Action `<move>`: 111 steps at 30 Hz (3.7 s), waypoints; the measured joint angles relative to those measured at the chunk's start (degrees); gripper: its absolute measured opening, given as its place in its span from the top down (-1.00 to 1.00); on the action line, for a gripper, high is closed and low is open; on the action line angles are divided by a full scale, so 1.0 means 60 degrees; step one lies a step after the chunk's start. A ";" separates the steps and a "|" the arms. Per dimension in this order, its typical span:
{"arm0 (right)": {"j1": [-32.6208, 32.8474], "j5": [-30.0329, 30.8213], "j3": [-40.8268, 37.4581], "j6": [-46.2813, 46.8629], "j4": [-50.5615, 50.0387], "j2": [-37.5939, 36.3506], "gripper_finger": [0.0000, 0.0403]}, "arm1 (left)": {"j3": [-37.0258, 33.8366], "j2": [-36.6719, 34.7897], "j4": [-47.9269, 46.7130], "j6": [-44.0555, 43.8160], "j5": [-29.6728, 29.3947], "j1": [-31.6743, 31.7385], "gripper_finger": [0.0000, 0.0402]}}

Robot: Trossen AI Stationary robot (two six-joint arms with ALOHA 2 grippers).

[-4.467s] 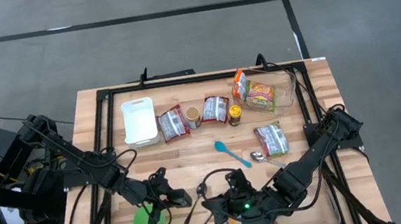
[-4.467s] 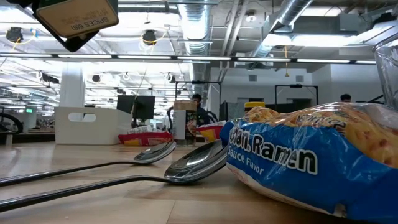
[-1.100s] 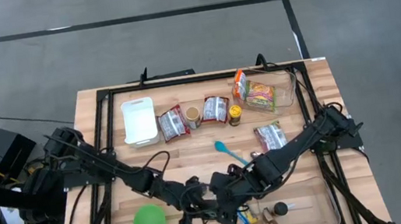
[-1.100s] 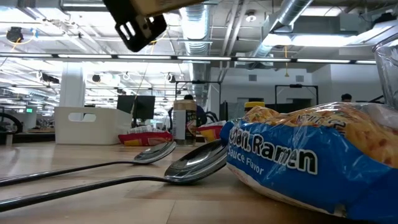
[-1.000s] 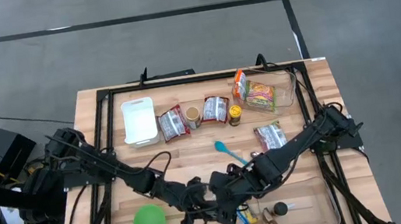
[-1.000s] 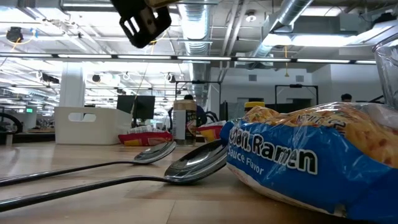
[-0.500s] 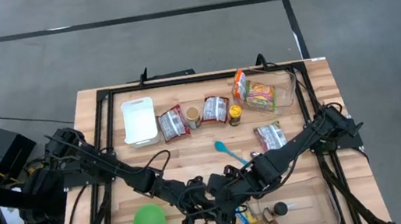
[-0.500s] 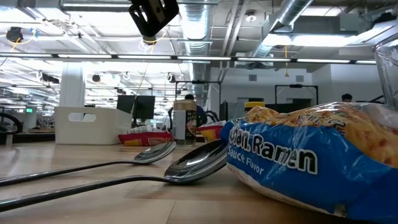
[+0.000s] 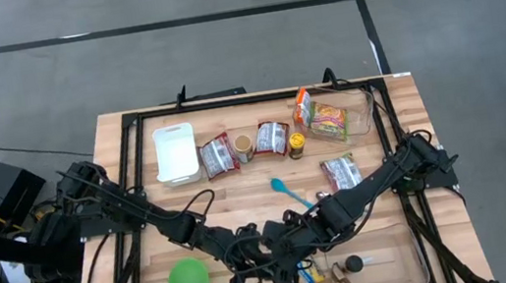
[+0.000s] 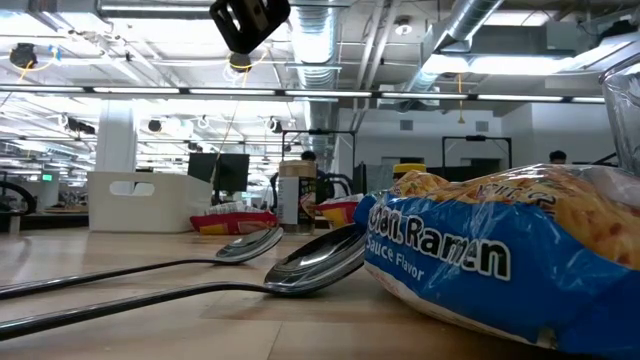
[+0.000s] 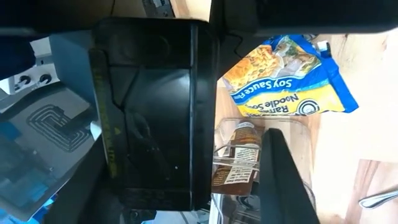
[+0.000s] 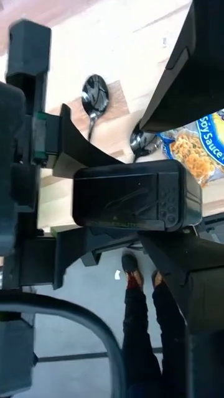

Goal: Pick & Place Food Item
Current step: Put the black spice can into the bottom transparent bin

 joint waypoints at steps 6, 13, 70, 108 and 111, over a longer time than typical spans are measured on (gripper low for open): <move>0.0000 -0.0153 0.0000 0.0001 0.0096 0.0000 -0.28 | -0.0004 0.0000 0.0035 0.0000 0.0010 0.0000 0.40; 0.0004 -0.0367 0.0000 0.0004 0.0267 0.0000 -0.02 | -0.0011 0.0000 0.0126 -0.0007 0.0010 0.0025 0.43; 0.1376 0.0940 0.0001 0.3335 -0.2521 -0.0675 0.42 | -0.0011 -0.0029 -0.2405 -0.0620 0.0767 0.0069 -0.02; 0.5360 0.0984 0.0000 1.2409 -0.6388 -0.0783 0.40 | -0.0011 -0.0029 -0.2336 -0.0605 0.0764 0.0069 0.07; 0.5571 0.1144 0.0007 1.3204 -0.6388 -0.0667 0.40 | -0.0011 -0.0029 -0.2336 -0.0607 0.0742 0.0069 0.07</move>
